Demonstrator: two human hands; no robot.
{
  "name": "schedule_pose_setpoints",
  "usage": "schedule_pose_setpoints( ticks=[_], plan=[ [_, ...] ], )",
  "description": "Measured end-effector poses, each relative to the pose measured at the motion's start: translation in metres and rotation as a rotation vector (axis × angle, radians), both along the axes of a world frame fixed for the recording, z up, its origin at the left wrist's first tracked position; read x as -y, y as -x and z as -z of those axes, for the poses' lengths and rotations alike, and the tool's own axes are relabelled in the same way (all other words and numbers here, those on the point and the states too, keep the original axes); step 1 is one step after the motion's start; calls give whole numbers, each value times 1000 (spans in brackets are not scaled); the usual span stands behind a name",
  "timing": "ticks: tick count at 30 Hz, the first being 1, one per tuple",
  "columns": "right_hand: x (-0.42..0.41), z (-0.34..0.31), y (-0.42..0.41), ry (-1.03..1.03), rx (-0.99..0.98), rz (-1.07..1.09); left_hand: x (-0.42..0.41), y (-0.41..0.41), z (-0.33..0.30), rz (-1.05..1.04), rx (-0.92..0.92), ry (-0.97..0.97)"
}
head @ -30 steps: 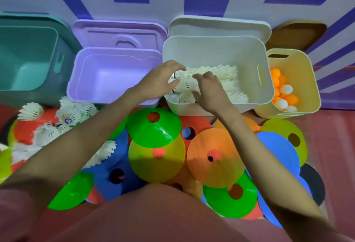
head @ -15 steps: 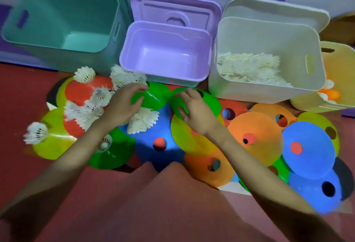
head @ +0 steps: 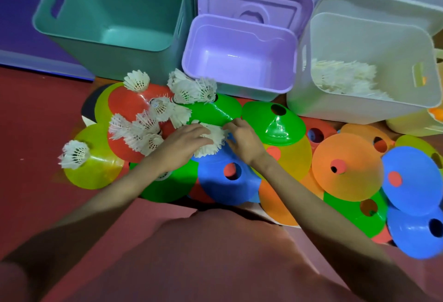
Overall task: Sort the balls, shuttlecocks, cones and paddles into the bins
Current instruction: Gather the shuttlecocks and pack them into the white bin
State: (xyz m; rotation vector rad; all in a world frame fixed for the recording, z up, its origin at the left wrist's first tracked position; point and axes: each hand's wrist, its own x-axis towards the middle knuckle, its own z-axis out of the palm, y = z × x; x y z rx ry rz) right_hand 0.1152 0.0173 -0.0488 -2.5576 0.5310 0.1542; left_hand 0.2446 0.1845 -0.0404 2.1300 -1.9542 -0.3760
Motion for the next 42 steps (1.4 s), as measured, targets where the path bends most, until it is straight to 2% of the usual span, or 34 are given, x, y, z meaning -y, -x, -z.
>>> schedule_pose_setpoints(
  ticks=[5,8,11,16,20,23,27,30,35,38,40,42],
  plan=[
    [0,3,-14,60,-14,23,6,-3,1,33,71,-4],
    [4,-2,-15,86,57,28,6,-5,5,26,31,-36],
    [13,-10,-4,95,159,71,5,-7,2,-80,-107,-4],
    [28,-28,20,-34,258,315,2,0,-9,-426,-508,49],
    [27,-56,31,-143,491,509,2,4,-12,-525,-556,112],
    [19,-72,28,-302,583,527,4,8,-12,-555,-560,108],
    [5,-73,14,-332,457,385,9,12,-19,-558,-591,149],
    [-5,-66,1,-351,399,373,11,14,-27,-552,-624,203],
    [-12,-63,-16,-372,461,380,-1,11,-30,-665,-748,279],
    [-15,-55,-18,-418,495,461,-13,9,-28,-755,-800,354],
    [-16,-42,-15,-391,427,510,-21,9,-26,-809,-808,391],
    [-17,-26,-12,-365,276,527,-28,8,-23,-862,-803,410]
  ],
)
